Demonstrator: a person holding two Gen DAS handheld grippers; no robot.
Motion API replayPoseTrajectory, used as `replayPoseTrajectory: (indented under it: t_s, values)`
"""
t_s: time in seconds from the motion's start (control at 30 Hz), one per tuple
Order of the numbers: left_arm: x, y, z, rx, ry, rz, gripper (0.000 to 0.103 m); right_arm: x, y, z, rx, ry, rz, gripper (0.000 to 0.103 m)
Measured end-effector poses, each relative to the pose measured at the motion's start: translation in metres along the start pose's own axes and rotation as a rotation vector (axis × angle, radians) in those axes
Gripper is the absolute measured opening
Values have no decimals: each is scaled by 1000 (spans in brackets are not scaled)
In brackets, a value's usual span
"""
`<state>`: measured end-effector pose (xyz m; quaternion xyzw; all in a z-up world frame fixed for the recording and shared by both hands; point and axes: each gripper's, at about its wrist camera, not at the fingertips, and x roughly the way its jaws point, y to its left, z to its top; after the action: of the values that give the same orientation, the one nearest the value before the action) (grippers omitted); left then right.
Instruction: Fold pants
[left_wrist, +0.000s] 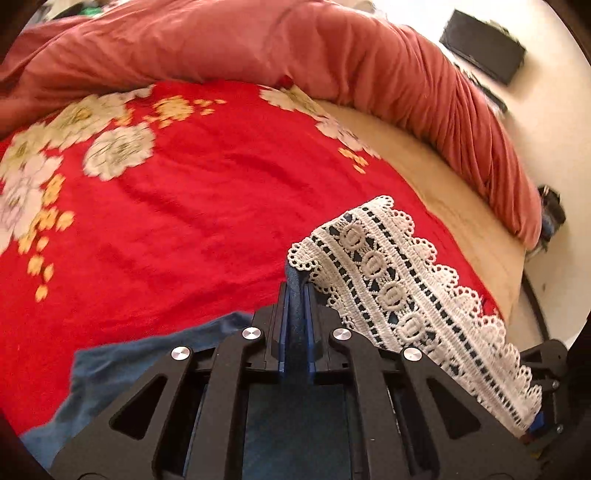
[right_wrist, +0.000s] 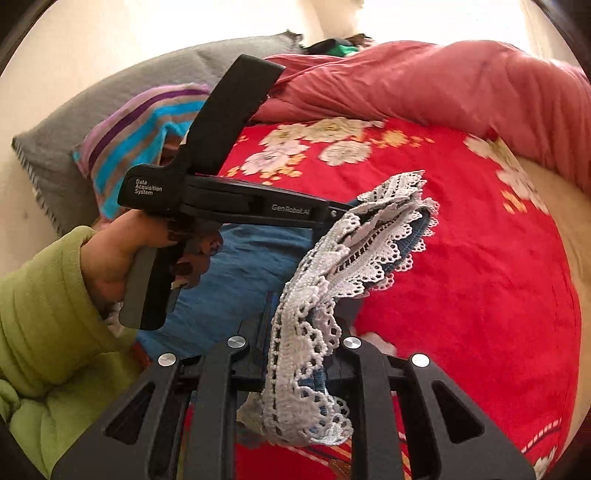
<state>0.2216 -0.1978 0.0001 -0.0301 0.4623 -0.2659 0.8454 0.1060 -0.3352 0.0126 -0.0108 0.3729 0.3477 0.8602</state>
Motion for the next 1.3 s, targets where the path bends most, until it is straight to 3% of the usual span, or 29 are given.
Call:
replayPoseTrajectory:
  t_s: [0.23, 0.33, 0.43, 0.57, 0.77, 0.87, 0.97, 1.07, 1.17, 1.3]
  values:
    - [-35, 47, -28, -113, -49, 22, 6, 32, 47, 12, -111, 58, 21, 17]
    - [-62, 70, -44, -161, -107, 43, 10, 46, 64, 13, -155, 87, 27, 17]
    - [-93, 102, -66, -259, -162, 68, 19, 61, 85, 11, -213, 114, 21, 17]
    - [-118, 134, -92, -363, -200, 79, 19, 81, 112, 8, -282, 153, 30, 17]
    - [-132, 160, -122, -488, -234, 2, 28, 108, 150, -5, -395, 205, 2, 18]
    - [-134, 165, -127, -521, -245, -40, 32, 111, 157, -11, -409, 214, 10, 32]
    - [-131, 165, -127, -534, -243, -78, 35, 104, 156, -11, -369, 210, 82, 46]
    - [-127, 163, -128, -540, -228, -107, 41, 85, 151, -4, -328, 178, 132, 46]
    - [-121, 161, -128, -534, -202, -112, 43, 61, 138, 2, -281, 124, 173, 55]
    - [-110, 158, -128, -541, -172, -126, 45, 40, 121, 3, -263, 74, 167, 55]
